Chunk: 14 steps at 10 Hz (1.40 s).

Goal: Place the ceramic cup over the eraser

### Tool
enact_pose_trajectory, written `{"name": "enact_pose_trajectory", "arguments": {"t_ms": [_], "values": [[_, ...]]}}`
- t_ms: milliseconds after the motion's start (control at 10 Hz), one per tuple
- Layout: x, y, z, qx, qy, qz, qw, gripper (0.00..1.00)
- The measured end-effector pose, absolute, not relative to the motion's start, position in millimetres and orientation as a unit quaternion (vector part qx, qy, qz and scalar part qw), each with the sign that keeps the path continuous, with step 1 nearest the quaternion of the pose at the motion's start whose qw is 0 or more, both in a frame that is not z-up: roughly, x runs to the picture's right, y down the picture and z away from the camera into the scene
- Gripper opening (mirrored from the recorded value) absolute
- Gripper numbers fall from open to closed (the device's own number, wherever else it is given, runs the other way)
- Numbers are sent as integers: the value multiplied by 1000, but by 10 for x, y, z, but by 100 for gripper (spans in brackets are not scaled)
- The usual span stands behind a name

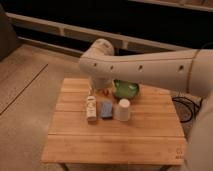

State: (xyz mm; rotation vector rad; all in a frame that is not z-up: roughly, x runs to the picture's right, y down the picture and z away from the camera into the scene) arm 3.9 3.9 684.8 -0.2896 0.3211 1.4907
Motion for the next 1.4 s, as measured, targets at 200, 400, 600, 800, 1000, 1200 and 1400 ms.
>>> {"name": "enact_pose_trajectory", "arguments": {"t_ms": [200, 400, 600, 800, 1000, 1200, 1400], "values": [[118, -1, 6808, -124, 136, 681, 709, 65], [95, 7, 6813, -127, 135, 682, 708, 65], [353, 74, 6914, -123, 153, 715, 671, 65], [948, 284, 7010, -103, 187, 772, 598, 65], [1287, 465, 7065, -90, 210, 803, 551, 65], [1521, 659, 7166, -84, 234, 816, 522, 65], [1549, 676, 7315, -89, 244, 810, 527, 65]]}}
